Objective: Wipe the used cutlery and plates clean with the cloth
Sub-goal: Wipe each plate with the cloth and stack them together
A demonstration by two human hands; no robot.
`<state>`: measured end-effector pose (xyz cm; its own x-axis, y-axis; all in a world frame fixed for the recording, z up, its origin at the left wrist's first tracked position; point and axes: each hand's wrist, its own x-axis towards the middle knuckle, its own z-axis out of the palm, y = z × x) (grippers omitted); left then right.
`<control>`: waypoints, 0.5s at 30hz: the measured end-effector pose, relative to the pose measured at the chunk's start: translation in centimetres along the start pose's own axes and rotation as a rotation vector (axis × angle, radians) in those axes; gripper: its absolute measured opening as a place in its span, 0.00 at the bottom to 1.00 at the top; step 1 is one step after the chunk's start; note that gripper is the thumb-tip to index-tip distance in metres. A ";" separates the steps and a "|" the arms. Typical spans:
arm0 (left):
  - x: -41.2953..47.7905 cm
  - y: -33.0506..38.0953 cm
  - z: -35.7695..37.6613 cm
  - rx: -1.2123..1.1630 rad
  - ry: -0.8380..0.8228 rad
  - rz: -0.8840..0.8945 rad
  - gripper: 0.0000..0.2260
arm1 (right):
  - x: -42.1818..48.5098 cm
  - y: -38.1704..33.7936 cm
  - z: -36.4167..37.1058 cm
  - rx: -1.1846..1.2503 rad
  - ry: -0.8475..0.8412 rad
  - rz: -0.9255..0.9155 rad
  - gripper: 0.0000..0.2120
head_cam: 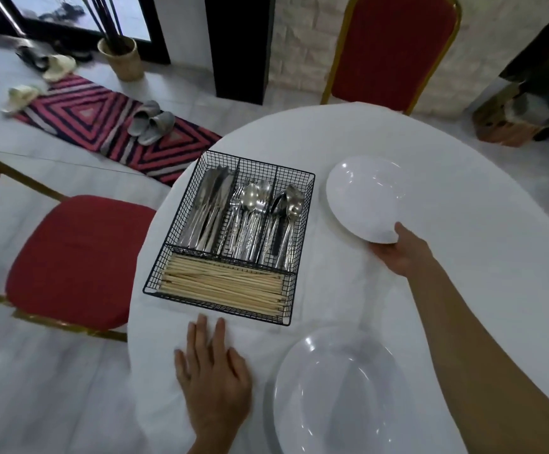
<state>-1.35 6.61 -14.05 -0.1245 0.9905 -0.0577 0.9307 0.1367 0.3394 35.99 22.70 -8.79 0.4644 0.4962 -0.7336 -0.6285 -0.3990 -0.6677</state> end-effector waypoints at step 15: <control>0.1 -0.1 -0.3 -0.021 -0.031 -0.005 0.27 | -23.8 9.0 -11.7 -0.298 0.018 -0.140 0.10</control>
<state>-1.53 6.71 -13.79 -0.1182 0.9891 -0.0881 0.9227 0.1422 0.3584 26.58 -1.70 1.16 0.5463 0.5492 -0.6324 -0.3485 -0.5375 -0.7679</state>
